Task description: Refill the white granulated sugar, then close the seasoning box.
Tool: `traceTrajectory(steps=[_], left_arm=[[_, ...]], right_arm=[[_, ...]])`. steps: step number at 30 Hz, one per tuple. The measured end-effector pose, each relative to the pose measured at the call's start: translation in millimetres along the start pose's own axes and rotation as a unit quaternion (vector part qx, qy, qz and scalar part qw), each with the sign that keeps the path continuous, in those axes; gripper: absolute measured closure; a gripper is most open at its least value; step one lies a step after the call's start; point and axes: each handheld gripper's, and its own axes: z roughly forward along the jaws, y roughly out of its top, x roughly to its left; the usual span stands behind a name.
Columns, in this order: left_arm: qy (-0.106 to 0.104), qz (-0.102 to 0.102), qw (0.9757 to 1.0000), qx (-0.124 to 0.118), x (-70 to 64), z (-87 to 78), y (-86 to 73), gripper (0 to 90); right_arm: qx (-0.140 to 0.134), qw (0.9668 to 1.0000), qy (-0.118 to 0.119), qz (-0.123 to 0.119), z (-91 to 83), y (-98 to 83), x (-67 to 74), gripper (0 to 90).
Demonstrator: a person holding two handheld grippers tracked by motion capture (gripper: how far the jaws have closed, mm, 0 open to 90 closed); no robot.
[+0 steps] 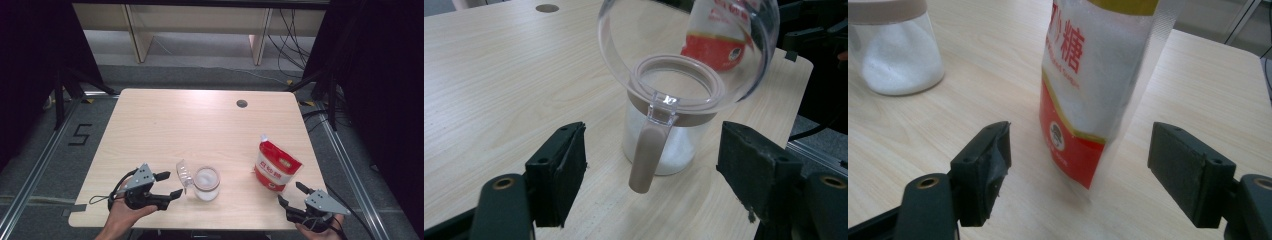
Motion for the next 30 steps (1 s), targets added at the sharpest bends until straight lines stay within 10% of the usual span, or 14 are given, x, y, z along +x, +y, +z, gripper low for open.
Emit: traceTrajectory(steps=[13, 16, 19, 30], left_arm=[[-0.002, -0.002, 1.0, 0.003, -2.4, 3.4, 8.5, 29.0], [-0.01, 0.011, 0.9999, 0.004, -1.2, 5.3, 9.2, 35.5], [-0.012, 0.012, 0.9998, 0.005, -2.3, 8.2, 7.9, 47.1], [-0.016, 0.043, 0.9989, 0.006, -8.5, 11.4, 8.1, 63.3]], right_arm=[[-0.011, 0.9998, -0.004, -0.018, -1.1, -0.4, -5.5, 26.0], [0.003, 1.0, -0.004, 0.007, -3.0, -1.1, -1.2, 26.0], [-0.01, 0.9997, -0.005, -0.024, -0.4, -0.8, -4.5, 26.0], [0.002, 0.9999, 0.0, -0.015, -2.4, -1.5, -2.7, 26.0]])
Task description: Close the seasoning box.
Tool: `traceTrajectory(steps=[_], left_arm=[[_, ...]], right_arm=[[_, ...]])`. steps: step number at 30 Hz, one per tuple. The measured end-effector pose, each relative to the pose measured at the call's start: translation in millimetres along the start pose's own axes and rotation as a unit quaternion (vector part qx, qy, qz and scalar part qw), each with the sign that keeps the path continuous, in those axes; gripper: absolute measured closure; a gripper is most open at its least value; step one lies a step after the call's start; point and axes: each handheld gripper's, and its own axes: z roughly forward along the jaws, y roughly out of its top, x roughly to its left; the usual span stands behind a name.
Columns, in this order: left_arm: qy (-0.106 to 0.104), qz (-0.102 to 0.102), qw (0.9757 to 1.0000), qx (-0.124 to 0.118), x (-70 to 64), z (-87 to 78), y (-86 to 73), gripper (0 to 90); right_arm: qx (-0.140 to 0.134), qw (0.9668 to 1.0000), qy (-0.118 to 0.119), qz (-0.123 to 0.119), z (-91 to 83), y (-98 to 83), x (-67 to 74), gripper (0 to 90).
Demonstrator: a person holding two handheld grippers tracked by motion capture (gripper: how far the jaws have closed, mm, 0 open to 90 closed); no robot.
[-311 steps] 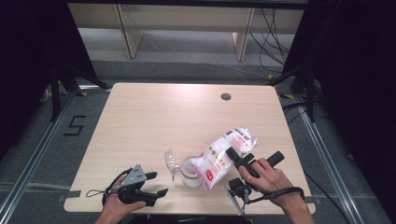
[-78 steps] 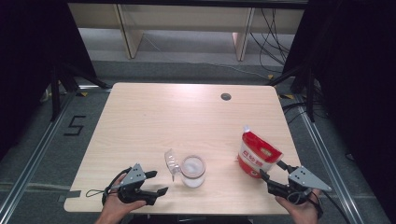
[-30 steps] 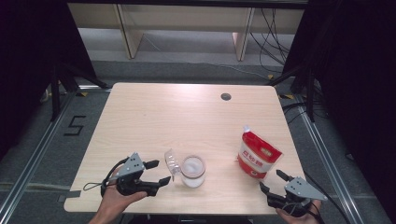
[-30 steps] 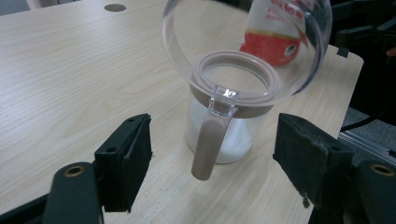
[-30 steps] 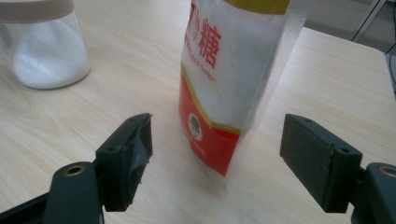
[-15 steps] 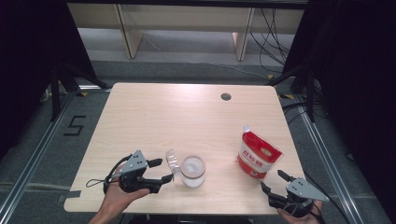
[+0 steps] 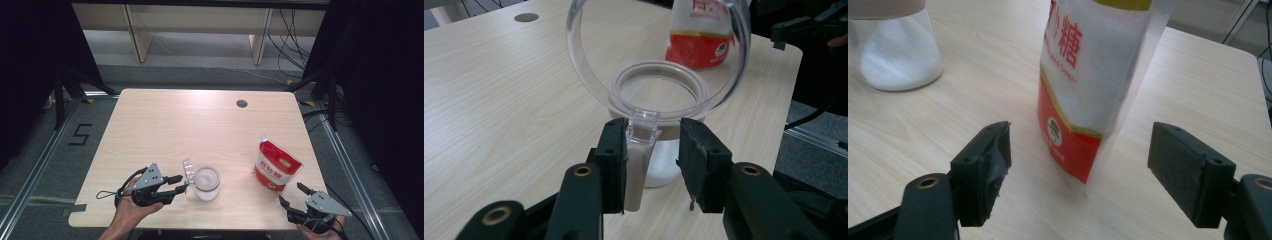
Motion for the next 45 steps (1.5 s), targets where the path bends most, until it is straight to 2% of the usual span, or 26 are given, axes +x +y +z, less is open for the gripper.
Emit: traceTrajectory(steps=[2, 4, 5, 6, 8, 9, 11, 14, 15, 16, 17, 18, 19, 20, 25, 27, 29, 31, 32, 33, 34, 35, 36, 38, 40, 45], left_arm=[[0.0, -0.001, 1.0, -0.003, -0.9, 0.3, 0.2, 64.8], [-0.004, 0.016, 0.9999, -0.003, 0.6, 0.3, 1.2, 67.3], [-0.004, 0.013, 0.9999, -0.004, -0.2, 0.6, 1.4, 67.3], [0.0, 0.003, 1.0, -0.003, -2.1, 0.5, 1.4, 67.3], [-0.006, 0.015, 0.9999, -0.006, -1.9, 1.3, 2.0, 68.1], [-0.006, 0.008, 0.9999, -0.006, -2.9, 1.7, 1.7, 68.2], [-0.004, 0.019, 0.9998, -0.003, -2.8, 1.4, 2.2, 68.5], [-0.006, 0.011, 0.9999, -0.004, -4.5, 2.3, 2.0, 70.6], [-0.006, 0.012, 0.9999, -0.004, -4.5, 2.4, 2.0, 70.6], [-0.005, 0.013, 0.9999, -0.004, -4.3, 2.4, 2.1, 70.6], [-0.007, 0.013, 0.9999, -0.003, -4.5, 2.6, 2.1, 70.9], [-0.012, 0.033, 0.9994, 0.0, -2.6, 2.4, 3.0, 73.1], [-0.011, 0.033, 0.9994, -0.001, -3.3, 2.7, 3.1, 73.4], [-0.008, 0.017, 0.9998, -0.003, -6.0, 3.0, 2.4, 74.9], [-0.01, 0.039, 0.9992, -0.006, -4.4, 3.2, 4.2, 81.7], [-0.012, 0.02, 0.9997, -0.01, -6.3, 3.2, 3.4, 82.6], [-0.011, 0.031, 0.9994, -0.008, -6.1, 2.4, 4.2, 82.8], [-0.012, 0.023, 0.9996, -0.009, -6.9, 2.6, 3.6, 82.0], [-0.015, 0.035, 0.9992, -0.009, -5.3, 2.6, 3.8, 81.3], [-0.014, 0.02, 0.9997, -0.009, -6.7, 2.7, 2.4, 80.6], [-0.015, 0.018, 0.9997, -0.009, -6.2, 2.5, 1.6, 79.8], [-0.016, 0.024, 0.9995, -0.009, -5.1, 1.8, 1.3, 79.1], [-0.013, 0.011, 0.9998, -0.008, -6.3, 1.3, 0.1, 79.0], [-0.014, 0.01, 0.9998, -0.006, -5.0, -0.1, -1.6, 77.8], [-0.013, 0.023, 0.9996, -0.006, -2.8, -1.3, -2.3, 76.7], [-0.015, 0.003, 0.9999, -0.006, -4.1, -5.4, -7.0, 70.3]], right_arm=[[-0.001, 1.0, 0.0, 0.002, 0.2, 0.2, 0.3, 26.0], [0.001, 1.0, -0.001, -0.004, -0.6, 0.0, -1.0, 26.0], [-0.009, 0.9999, -0.006, -0.007, 0.3, 0.3, -1.7, 26.0], [-0.004, 1.0, -0.002, 0.005, -0.3, 0.3, -0.3, 26.0], [-0.002, 1.0, -0.003, 0.002, -0.5, 0.4, -0.4, 26.0], [-0.003, 0.9999, -0.003, -0.011, -0.2, 0.1, -1.8, 26.0], [0.001, 1.0, -0.005, 0.008, -0.9, 0.2, 1.9, 26.0], [0.002, 1.0, -0.004, 0.008, -0.9, 0.2, 1.7, 26.0], [-0.005, 0.9999, -0.007, -0.009, -0.4, 0.0, -0.7, 26.0], [0.001, 1.0, -0.005, 0.005, -1.2, 0.1, 1.2, 26.0], [0.001, 1.0, -0.004, 0.004, -1.2, 0.1, 1.1, 26.0], [0.002, 1.0, -0.004, 0.002, -1.3, 0.1, 0.8, 26.0], [0.002, 1.0, -0.004, 0.002, -1.2, 0.1, 0.8, 26.0], [0.003, 1.0, -0.003, 0.002, -1.3, 0.1, 0.9, 26.0], [-0.001, 1.0, -0.005, 0.007, -1.1, 0.3, 1.5, 26.0], [-0.001, 1.0, -0.005, 0.006, -1.2, 0.4, 1.5, 26.0], [-0.005, 1.0, -0.003, -0.004, -0.3, 0.6, -0.7, 26.0], [-0.003, 0.9999, -0.001, -0.01, -0.5, 0.4, -1.2, 26.0], [-0.003, 1.0, -0.001, -0.008, -0.5, 0.5, -0.8, 26.0], [-0.004, 1.0, -0.002, -0.004, -0.3, 0.6, -0.1, 26.0], [-0.013, 0.9997, -0.006, -0.018, 0.6, 0.9, -1.7, 26.0], [-0.011, 0.9998, -0.004, -0.014, 0.6, 0.8, -1.1, 26.0], [-0.006, 0.9999, 0.0, -0.008, 0.2, 0.8, -0.4, 26.0], [-0.006, 1.0, -0.001, -0.008, 0.2, 0.7, -0.3, 26.0], [-0.006, 0.9999, -0.001, -0.014, 0.1, 0.7, -1.2, 26.0], [-0.007, 1.0, 0.003, -0.005, 0.7, 1.1, 0.8, 26.0]])
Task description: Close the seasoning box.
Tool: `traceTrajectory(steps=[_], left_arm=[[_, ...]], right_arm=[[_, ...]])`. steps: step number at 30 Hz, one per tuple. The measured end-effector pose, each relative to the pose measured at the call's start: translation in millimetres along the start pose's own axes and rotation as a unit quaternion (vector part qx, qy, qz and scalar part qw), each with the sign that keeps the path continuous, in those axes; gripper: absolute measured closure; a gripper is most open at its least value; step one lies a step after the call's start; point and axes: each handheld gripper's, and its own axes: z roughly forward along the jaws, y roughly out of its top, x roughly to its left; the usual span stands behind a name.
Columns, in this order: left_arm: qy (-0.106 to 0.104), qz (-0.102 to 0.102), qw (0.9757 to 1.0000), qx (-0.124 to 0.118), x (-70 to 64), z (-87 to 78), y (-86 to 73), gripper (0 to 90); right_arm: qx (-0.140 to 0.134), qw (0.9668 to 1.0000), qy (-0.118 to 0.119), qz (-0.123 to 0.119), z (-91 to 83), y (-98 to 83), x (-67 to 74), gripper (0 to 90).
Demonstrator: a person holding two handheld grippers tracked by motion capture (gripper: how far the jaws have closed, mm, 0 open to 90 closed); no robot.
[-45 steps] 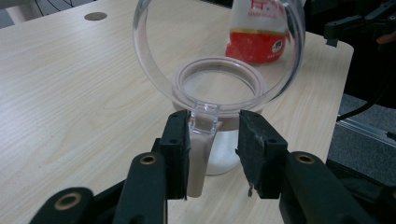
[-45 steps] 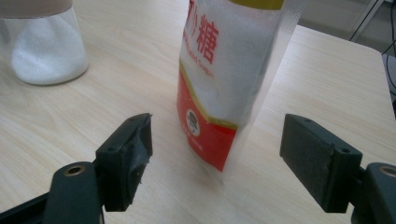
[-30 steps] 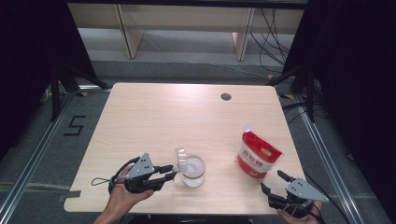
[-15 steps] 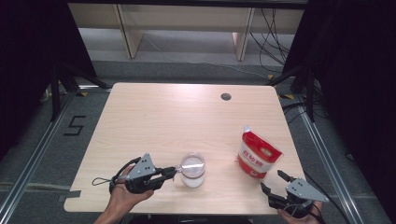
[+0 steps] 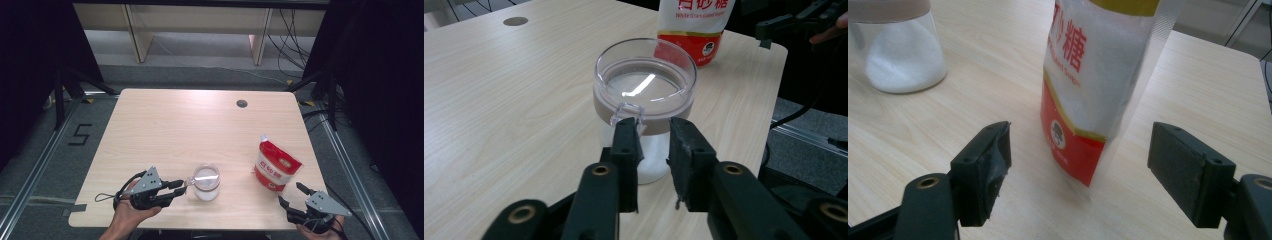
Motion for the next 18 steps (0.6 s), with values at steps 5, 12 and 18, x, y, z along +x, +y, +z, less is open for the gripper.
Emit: traceTrajectory(steps=[5, 12, 18], left_arm=[[0.0, -0.017, 0.9999, 0.001, 3.7, -6.1, -6.4, 59.7], [0.007, -0.036, 0.9993, 0.001, 8.9, -17.0, -17.5, 48.3], [0.009, -0.046, 0.9989, 0.004, 8.5, -22.8, -25.9, 39.5]], right_arm=[[0.0, 1.0, 0.004, -0.002, 0.0, 0.2, -0.5, 26.0], [-0.013, 0.9998, -0.003, -0.012, 0.7, 0.5, -2.2, 26.0], [-0.002, 1.0, 0.007, 0.003, -0.2, 0.5, -0.5, 26.0]])
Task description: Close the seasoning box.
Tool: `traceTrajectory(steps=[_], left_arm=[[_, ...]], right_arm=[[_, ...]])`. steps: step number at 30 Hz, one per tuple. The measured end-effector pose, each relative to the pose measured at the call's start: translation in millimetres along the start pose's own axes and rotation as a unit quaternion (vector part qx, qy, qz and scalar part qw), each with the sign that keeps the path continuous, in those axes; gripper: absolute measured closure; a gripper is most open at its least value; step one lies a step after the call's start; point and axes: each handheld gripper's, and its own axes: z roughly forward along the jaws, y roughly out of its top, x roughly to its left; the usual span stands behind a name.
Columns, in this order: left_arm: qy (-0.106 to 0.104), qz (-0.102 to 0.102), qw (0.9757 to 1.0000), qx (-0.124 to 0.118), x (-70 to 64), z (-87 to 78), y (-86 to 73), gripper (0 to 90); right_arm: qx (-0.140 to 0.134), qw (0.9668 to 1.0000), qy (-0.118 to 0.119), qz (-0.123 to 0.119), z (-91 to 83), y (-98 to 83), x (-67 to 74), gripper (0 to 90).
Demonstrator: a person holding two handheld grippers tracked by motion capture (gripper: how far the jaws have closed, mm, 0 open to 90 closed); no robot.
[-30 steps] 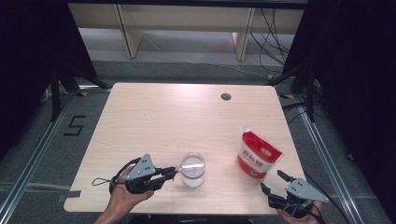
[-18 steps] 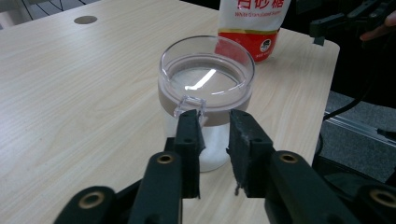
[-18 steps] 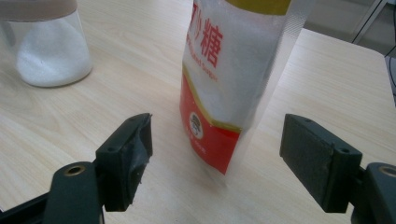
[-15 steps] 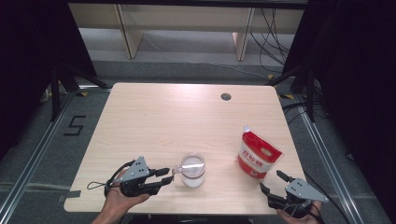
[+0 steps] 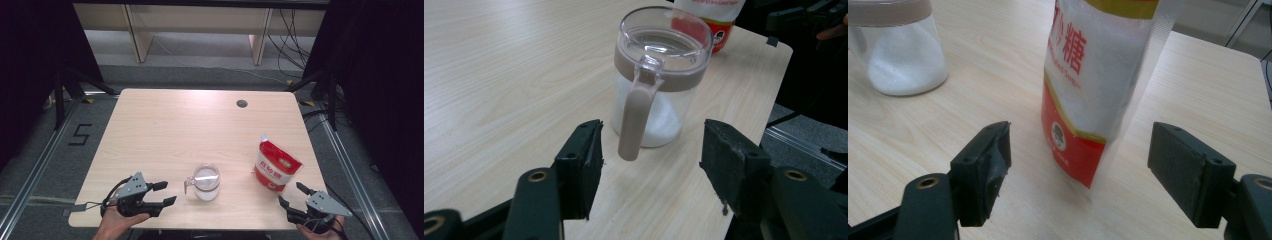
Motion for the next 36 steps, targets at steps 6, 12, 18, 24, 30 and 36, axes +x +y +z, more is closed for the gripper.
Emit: traceTrajectory(steps=[6, 12, 18, 24, 30, 36], left_arm=[[0.0, 0.001, 1.0, -0.002, 1.0, -4.5, -4.0, 32.5], [0.005, -0.005, 1.0, -0.007, 3.1, -10.5, -6.5, 28.2], [0.012, -0.006, 0.9999, 0.002, 3.3, -11.6, -11.6, 27.3], [0.025, 0.008, 0.9995, 0.016, 0.7, -9.8, -16.7, 26.0], [0.028, 0.009, 0.9992, 0.028, 0.1, -9.8, -20.1, 24.8], [0.028, 0.015, 0.9991, 0.029, 2.3, -10.3, -20.6, 24.6]], right_arm=[[-0.004, 0.9999, -0.009, -0.009, -0.4, 0.6, 0.0, 26.0], [-0.004, 0.9999, -0.009, -0.008, -0.3, 0.6, 0.0, 25.9], [0.0, 1.0, 0.0, -0.002, 0.4, 0.4, 1.0, 26.0], [-0.004, 0.9999, -0.008, -0.01, 0.3, 0.7, 1.0, 25.9], [-0.002, 1.0, -0.006, -0.006, 0.1, 0.7, 1.4, 25.8], [-0.001, 1.0, -0.002, 0.008, 0.7, -0.2, 3.1, 25.8]])
